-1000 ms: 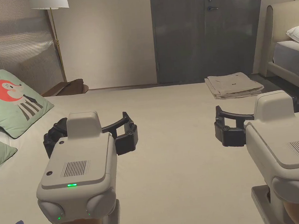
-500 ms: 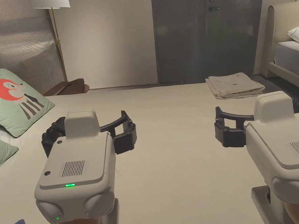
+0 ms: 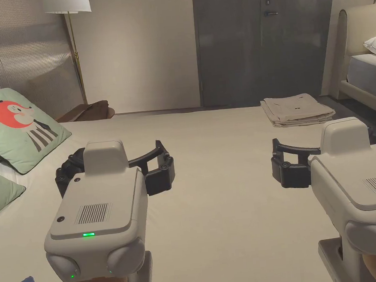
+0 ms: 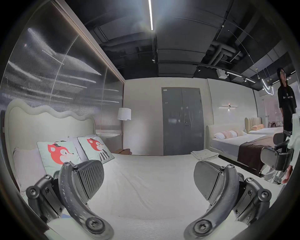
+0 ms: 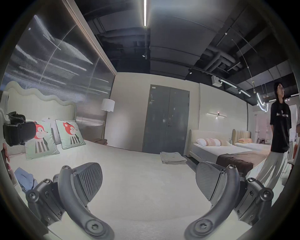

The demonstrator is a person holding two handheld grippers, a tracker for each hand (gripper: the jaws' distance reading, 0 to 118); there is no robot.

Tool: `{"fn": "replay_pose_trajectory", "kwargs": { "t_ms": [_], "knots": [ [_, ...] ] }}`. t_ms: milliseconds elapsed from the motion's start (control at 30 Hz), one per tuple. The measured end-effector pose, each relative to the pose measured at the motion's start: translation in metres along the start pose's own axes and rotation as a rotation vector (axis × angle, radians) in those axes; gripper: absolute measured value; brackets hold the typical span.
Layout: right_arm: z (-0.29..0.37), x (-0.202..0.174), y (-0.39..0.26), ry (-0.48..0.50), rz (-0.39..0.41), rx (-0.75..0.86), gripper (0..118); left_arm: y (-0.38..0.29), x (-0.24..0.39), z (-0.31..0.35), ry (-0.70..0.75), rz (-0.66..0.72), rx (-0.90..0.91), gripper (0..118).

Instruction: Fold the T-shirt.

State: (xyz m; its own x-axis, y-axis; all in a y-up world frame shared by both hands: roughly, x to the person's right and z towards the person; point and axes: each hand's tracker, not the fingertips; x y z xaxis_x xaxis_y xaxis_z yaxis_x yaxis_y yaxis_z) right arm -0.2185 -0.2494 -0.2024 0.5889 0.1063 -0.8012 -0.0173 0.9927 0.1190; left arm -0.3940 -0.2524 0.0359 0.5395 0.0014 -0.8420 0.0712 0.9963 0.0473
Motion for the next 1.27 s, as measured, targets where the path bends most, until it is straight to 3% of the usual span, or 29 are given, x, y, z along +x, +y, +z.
{"fn": "replay_pose_trajectory", "kwargs": {
  "t_ms": [100,500,633,700,833,967,1267],
  "knots": [
    [-0.004,0.003,0.0,-0.016,-0.055,-0.028,114,0.002,-0.001,0.001,-0.002,-0.002,0.002,111],
    [-0.003,0.004,-0.003,0.012,-0.02,0.018,114,0.001,-0.004,0.0,-0.001,-0.002,-0.008,111],
    [-0.005,0.008,-0.003,0.022,-0.092,-0.025,114,0.0,-0.003,-0.001,-0.002,-0.004,-0.013,111],
    [-0.004,0.007,0.0,-0.02,-0.121,-0.045,114,0.0,-0.003,-0.001,-0.006,-0.004,-0.016,111],
    [-0.003,0.0,0.005,-0.15,-0.046,-0.06,114,0.0,-0.001,0.0,-0.007,-0.007,-0.018,111],
    [-0.001,0.006,0.007,-0.091,-0.085,-0.072,114,0.001,0.0,0.001,-0.007,-0.009,-0.019,111],
    [0.0,0.006,0.004,-0.097,-0.065,-0.064,114,0.0,0.0,-0.001,-0.013,-0.013,-0.024,111]
  ]
}}
